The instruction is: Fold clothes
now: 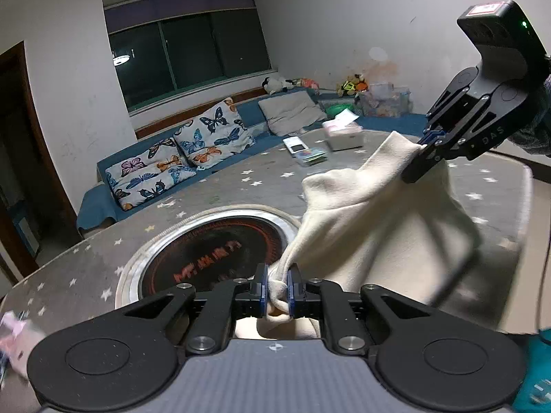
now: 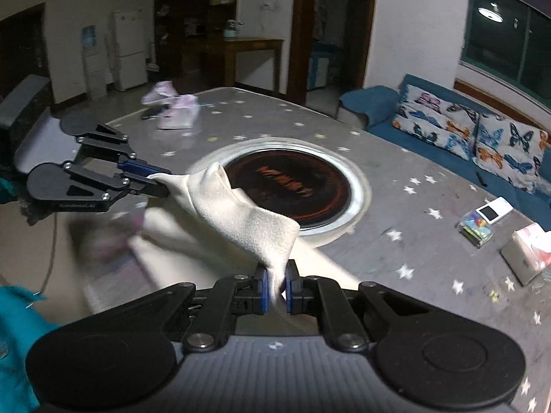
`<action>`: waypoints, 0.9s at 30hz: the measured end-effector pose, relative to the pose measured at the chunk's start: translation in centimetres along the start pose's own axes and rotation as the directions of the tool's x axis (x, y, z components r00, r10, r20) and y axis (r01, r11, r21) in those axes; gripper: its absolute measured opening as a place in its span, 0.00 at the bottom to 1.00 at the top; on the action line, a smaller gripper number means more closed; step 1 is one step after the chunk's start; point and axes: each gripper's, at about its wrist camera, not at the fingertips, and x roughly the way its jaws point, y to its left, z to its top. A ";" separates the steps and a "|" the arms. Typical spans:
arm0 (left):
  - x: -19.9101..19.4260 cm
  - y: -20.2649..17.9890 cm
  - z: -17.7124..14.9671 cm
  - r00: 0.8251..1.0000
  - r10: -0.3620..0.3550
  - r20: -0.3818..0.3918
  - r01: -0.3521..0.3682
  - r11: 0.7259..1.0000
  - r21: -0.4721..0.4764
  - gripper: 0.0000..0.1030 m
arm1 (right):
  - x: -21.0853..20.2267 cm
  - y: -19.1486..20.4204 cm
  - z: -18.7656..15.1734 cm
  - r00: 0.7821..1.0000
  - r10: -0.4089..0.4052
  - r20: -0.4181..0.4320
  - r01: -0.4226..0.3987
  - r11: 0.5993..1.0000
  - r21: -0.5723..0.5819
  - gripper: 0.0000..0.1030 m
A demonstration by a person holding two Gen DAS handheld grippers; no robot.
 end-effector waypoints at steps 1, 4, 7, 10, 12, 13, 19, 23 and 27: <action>1.1 0.5 0.3 1.000 0.003 -0.005 -0.003 1.000 0.002 0.12 | 1.1 -0.8 0.3 1.000 -0.011 -0.010 0.011 1.000 0.006 0.08; 4.5 1.2 0.2 0.998 0.027 -0.052 -0.028 1.000 -0.014 0.12 | 4.6 -2.5 0.5 0.998 -0.035 -0.046 0.037 0.998 0.041 0.08; 8.0 1.7 -0.2 0.992 0.056 -0.114 -0.061 0.997 -0.037 0.12 | 8.2 -3.8 -0.1 0.995 -0.061 -0.079 0.067 0.995 0.077 0.09; 10.3 2.3 -1.0 0.983 0.082 -0.167 -0.097 0.992 -0.085 0.17 | 8.7 -4.5 -0.8 0.995 -0.087 -0.058 0.094 0.987 0.131 0.21; 10.2 2.7 -1.2 0.982 0.092 -0.163 -0.112 0.987 -0.116 0.23 | 8.5 -4.9 -1.4 0.994 -0.105 -0.038 0.110 0.979 0.169 0.23; 10.0 3.0 -1.3 0.982 0.097 -0.161 -0.118 0.985 -0.129 0.23 | 8.4 -5.0 -1.7 0.993 -0.114 -0.028 0.118 0.975 0.188 0.26; 8.3 3.3 -0.4 0.976 0.159 -0.147 -0.182 0.970 -0.162 0.25 | 6.6 -5.3 -2.5 0.989 -0.142 0.040 0.126 0.955 0.270 0.26; 7.6 2.5 1.2 0.992 0.072 -0.103 -0.095 0.966 -0.239 0.22 | 6.9 -4.8 -1.7 0.993 -0.104 0.051 0.086 0.958 0.273 0.24; 9.0 0.7 2.1 0.994 -0.005 -0.105 -0.019 0.973 -0.231 0.21 | 9.3 -4.7 -1.5 0.996 -0.093 0.018 0.084 0.956 0.282 0.22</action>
